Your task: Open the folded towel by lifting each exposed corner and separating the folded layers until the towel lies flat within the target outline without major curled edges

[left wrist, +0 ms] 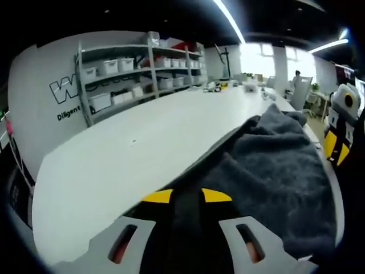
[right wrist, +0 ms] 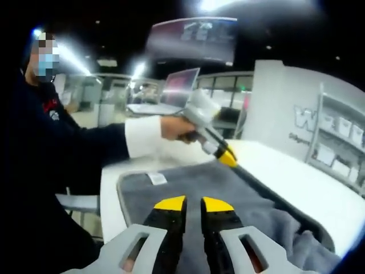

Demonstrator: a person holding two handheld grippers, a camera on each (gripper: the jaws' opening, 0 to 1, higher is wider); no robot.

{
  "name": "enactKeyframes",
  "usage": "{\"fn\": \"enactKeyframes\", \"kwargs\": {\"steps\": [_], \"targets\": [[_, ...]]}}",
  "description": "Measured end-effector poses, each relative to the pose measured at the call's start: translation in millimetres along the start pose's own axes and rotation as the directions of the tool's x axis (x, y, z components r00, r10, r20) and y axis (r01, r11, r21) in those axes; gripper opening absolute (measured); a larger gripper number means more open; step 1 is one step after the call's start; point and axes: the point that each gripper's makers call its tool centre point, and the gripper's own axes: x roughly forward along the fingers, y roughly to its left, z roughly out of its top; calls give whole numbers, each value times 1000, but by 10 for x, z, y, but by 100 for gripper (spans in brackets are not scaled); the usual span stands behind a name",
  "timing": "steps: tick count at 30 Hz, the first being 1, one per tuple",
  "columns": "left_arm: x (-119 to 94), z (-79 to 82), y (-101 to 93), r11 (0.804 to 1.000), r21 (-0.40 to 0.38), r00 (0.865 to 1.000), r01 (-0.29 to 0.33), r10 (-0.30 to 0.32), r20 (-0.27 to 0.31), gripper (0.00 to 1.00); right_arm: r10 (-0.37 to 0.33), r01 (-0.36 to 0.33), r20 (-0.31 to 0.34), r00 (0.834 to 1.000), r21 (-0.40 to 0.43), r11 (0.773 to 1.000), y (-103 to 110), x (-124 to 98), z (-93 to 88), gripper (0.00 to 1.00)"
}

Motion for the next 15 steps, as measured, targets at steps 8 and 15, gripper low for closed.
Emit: {"fn": "enactKeyframes", "kwargs": {"steps": [8,15], "targets": [[61,115,-123,998,45,998,52,-50,-42,23,-46,45,38,998,43,998,-316,-185,-20,15],[150,214,-476,994,27,993,106,-104,-63,28,-85,82,38,996,78,994,-581,-359,-63,19]]}}
